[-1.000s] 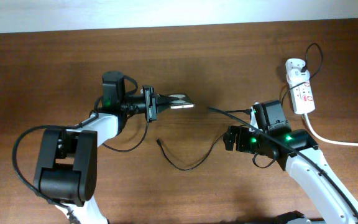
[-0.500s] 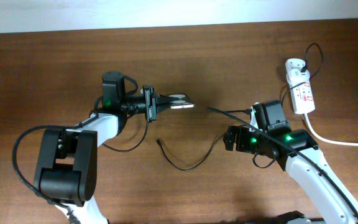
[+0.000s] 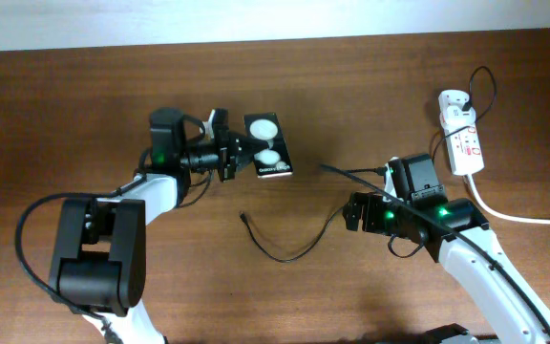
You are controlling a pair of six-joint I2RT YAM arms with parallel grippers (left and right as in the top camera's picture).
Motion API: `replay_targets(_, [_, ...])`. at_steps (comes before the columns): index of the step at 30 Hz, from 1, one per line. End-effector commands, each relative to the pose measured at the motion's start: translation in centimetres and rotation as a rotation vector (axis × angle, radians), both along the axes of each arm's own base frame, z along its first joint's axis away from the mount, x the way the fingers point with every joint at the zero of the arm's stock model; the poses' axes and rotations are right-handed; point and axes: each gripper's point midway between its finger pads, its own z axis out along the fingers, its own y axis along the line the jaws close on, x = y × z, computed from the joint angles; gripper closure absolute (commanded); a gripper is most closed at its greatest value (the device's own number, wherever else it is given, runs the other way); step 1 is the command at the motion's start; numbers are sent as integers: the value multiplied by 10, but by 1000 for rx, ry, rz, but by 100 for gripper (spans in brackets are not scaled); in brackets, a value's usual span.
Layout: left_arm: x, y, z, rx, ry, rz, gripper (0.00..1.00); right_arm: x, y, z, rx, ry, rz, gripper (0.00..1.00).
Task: Plug charger to phone and switch on socket
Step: 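Lower the right gripper over the black cable's USB-C end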
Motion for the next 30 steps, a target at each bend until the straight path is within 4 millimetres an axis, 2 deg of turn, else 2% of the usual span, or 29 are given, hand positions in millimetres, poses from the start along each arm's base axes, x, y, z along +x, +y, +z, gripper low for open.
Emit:
replay_targets(1, [3, 11, 15, -16, -147, -41, 100, 4, -2, 0, -12, -16, -6, 1])
replay_targets(4, [5, 29, 18, -34, -150, -35, 100, 2, 5, 2, 31, -4, 2, 1])
replay_targets(8, [10, 49, 20, -37, -176, -8, 100, -8, 48, 20, 279, 19, 119, 1])
replay_targets(9, [12, 54, 20, -36, -177, 4, 100, -5, 51, 23, 299, 6, 130, 1])
replay_targets(13, [13, 63, 21, -42, -181, 9, 100, -2, 51, 24, 296, -9, 129, 1])
replay_targets(15, [13, 66, 22, -43, -188, 13, 100, -5, 64, 33, 369, -14, 176, 1])
replay_targets(16, [14, 67, 21, -41, -188, 16, 100, -5, 79, 39, 390, -43, 229, 3])
replay_targets(18, [16, 69, 21, -34, -188, 31, 100, -10, 108, 42, 349, -107, 334, 3])
replay_targets(19, [17, 71, 20, -32, -188, 37, 100, -13, 122, 42, 276, -153, 378, 2])
replay_targets(22, [21, 80, 20, -28, -188, 64, 100, -22, 148, 50, 72, -291, 449, 2])
replay_targets(25, [26, 96, 20, -25, -189, 100, 100, -22, 173, 59, -33, -416, 483, 4])
replay_targets(27, [26, 100, 21, -28, -189, 104, 100, -17, 180, 56, -43, -441, 480, 3])
replay_targets(30, [22, 100, 22, -41, -190, 83, 100, -30, 194, 56, 38, -402, 541, 1])
